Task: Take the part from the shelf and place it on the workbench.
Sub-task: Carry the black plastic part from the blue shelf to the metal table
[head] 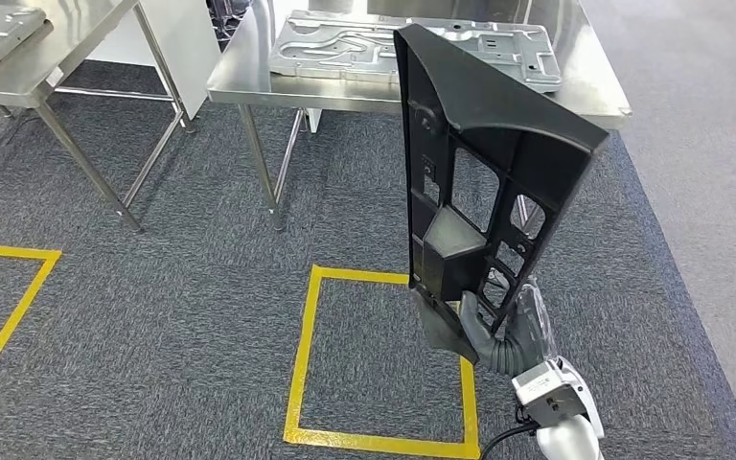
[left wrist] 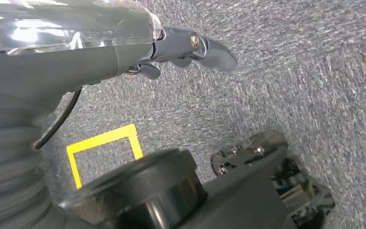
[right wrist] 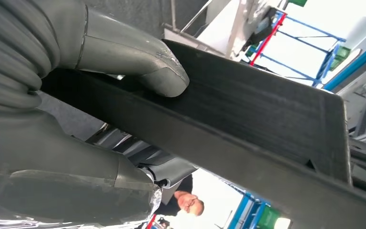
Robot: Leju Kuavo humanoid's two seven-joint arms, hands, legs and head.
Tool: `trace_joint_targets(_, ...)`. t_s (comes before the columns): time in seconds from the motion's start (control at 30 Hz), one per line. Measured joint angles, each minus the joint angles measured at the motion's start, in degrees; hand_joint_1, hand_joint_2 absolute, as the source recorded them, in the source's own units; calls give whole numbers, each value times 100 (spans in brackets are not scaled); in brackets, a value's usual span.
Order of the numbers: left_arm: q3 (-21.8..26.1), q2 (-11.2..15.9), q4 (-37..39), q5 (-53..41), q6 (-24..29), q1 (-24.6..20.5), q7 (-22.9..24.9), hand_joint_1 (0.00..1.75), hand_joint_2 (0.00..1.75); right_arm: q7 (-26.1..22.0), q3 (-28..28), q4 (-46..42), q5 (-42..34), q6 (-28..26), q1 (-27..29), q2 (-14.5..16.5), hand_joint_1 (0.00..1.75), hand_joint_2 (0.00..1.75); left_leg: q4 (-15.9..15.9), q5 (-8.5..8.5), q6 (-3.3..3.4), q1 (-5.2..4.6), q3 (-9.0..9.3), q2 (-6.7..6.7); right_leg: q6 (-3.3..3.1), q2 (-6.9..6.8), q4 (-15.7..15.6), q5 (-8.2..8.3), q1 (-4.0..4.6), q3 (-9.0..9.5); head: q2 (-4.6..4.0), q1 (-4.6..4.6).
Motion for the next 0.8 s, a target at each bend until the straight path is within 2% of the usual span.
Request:
trace_joint_targets(0.07,5,-4,0,4,9,-7,-5,0,175,-3,-3,15,-5,4,-31,-3,175,175,218,-167,-58,11,-69,-150,-61,88,-46,18,-44,29,0,-1)
trace_joint_targets(0.13,22,-6,0,11,9,-8,-18,0,175,-5,-2,30,-8,17,-67,-2,175,175,907,-524,-99,38,-382,-381,-104,179,-60,24,-60,41,0,-2)
trace_joint_targets(0.17,33,-8,0,15,4,-17,-21,0,175,-4,-2,43,-9,30,-78,-1,175,175,1311,-680,-115,47,-580,-434,-113,228,-54,24,-57,39,0,-2)
trace_joint_targets(0.2,41,-10,0,12,-1,-30,-17,0,175,-3,-2,56,-9,41,-82,-1,175,175,1597,-747,-127,53,-729,-454,-116,284,-48,21,-55,39,0,-2)
trace_joint_targets(0.23,45,-11,0,8,-10,-41,-2,0,175,-3,-1,67,-9,50,-83,-1,175,175,1679,-695,-134,59,-788,-460,-115,345,-38,17,-54,41,0,-2)
trace_joint_targets(0.27,45,-13,0,1,-21,-43,20,0,175,-2,0,73,-10,52,-84,-1,175,175,1550,-540,-135,66,-751,-463,-111,402,-25,12,-55,45,0,-2)
trace_joint_targets(0.33,45,-12,0,-24,-42,-28,80,0,175,-4,0,76,-10,35,-83,-1,175,175,897,-90,-126,86,-500,-498,-93,503,8,-8,-57,49,0,-2)
trace_joint_targets(0.4,45,-11,0,-41,-50,-17,113,0,175,-5,-1,76,-10,16,-82,-1,175,175,490,151,-119,97,-340,-532,-79,544,28,-22,-57,49,0,-2)
trace_joint_targets(0.47,45,-11,0,-42,-51,-15,115,0,175,-5,-1,76,-10,12,-81,-1,175,175,428,179,-116,99,-319,-548,-76,548,32,-24,-57,44,0,-2)
trace_joint_targets(0.53,46,-11,0,-44,-62,-14,149,0,175,-7,-6,75,16,-37,-76,-1,175,175,282,153,-84,95,-289,-610,-39,579,66,-22,-44,-2,0,-2)
trace_joint_targets(0.57,46,-14,0,-46,-72,-15,180,0,175,-7,-12,73,44,-74,-67,-2,175,175,206,146,-28,97,-276,-630,10,589,81,-20,-43,-32,0,-2)
trace_joint_targets(0.63,48,-18,0,-50,-84,-17,225,0,175,-7,-31,68,92,-132,-61,-3,175,175,118,152,98,101,-264,-623,117,469,240,-113,-50,-142,0,-2)
trace_joint_targets(0.67,48,-20,0,-51,-87,-17,233,0,175,-7,-36,67,101,-142,-66,-3,175,175,97,170,144,103,-256,-601,161,373,465,-247,-59,-248,0,-2)
trace_joint_targets(0.73,48,-20,0,-52,-83,-9,226,0,175,-7,-38,70,102,-144,-80,-2,175,175,93,171,167,95,-256,-559,205,238,1211,-602,-76,-612,0,-2)
trace_joint_targets(0.77,49,-19,0,-51,-78,-5,220,0,175,-7,-38,73,102,-144,-79,-1,175,175,94,166,170,92,-255,-538,222,220,1542,-710,-86,-779,0,-2)
trace_joint_targets(0.8,49,-19,0,-51,-73,-1,211,0,175,-7,-38,77,102,-145,-77,-1,175,175,95,159,169,91,-249,-520,232,211,1710,-720,-93,-868,0,-2)
